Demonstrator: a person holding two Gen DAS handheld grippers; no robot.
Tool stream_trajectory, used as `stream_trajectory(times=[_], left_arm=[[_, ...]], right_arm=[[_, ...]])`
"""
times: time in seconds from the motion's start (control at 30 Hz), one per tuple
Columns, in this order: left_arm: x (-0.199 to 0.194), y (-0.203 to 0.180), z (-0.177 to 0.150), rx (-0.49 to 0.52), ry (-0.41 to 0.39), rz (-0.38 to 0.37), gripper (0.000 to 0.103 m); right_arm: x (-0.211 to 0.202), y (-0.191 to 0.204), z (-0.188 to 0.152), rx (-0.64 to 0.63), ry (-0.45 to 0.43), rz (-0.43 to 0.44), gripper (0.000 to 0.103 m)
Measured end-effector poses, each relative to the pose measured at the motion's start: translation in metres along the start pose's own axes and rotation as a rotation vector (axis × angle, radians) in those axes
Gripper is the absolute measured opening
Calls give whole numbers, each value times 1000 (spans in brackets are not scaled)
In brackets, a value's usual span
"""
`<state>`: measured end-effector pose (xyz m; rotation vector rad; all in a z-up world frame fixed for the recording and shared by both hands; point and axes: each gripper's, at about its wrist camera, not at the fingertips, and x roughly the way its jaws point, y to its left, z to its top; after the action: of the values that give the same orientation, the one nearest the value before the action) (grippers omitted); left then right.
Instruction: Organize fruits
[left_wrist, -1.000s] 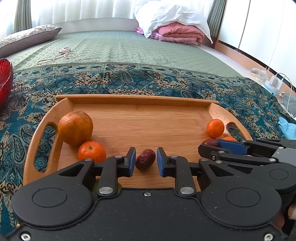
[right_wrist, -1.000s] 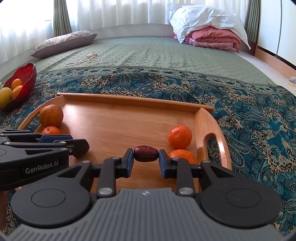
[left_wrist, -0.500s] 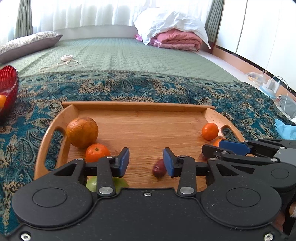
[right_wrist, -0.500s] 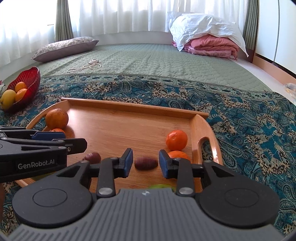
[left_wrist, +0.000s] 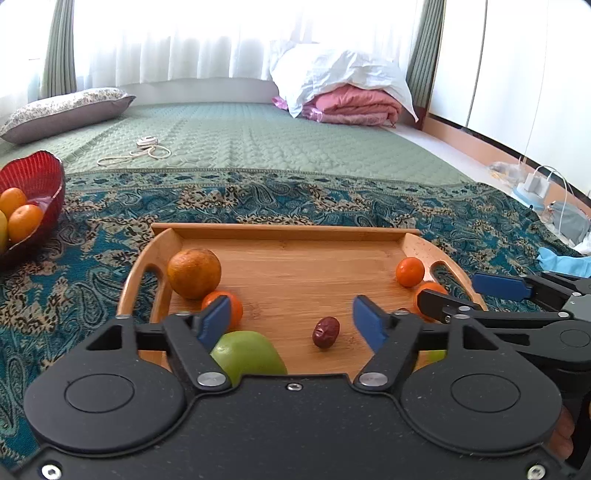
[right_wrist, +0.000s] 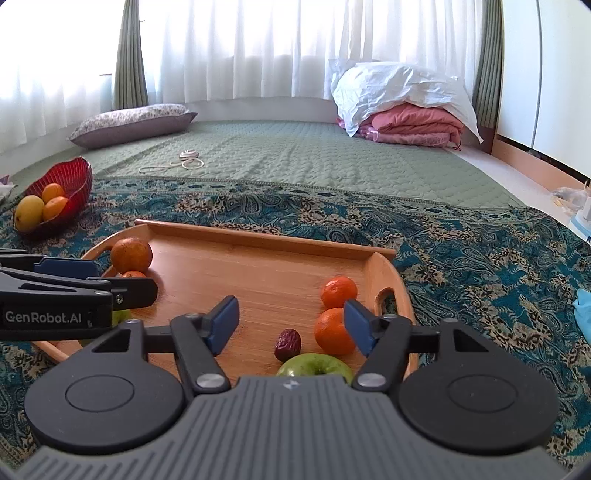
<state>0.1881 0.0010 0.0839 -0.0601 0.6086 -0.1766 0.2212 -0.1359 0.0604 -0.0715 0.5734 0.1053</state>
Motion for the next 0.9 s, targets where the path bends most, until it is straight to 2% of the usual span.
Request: stream_trajectory(times=[0.2,0.6,0.9], left_arm=[[-20,-2,-11,26,-28,13,85],[-40,4,-49,24,-18,43,88],[-39,9,-75,29,13,73,89]], right_arm=[[-15,-2,-9,26,-27,-21,84],[-36,10,-42,-10,-37,-48,88],[-41,17,-67,0,-6,-54,88]])
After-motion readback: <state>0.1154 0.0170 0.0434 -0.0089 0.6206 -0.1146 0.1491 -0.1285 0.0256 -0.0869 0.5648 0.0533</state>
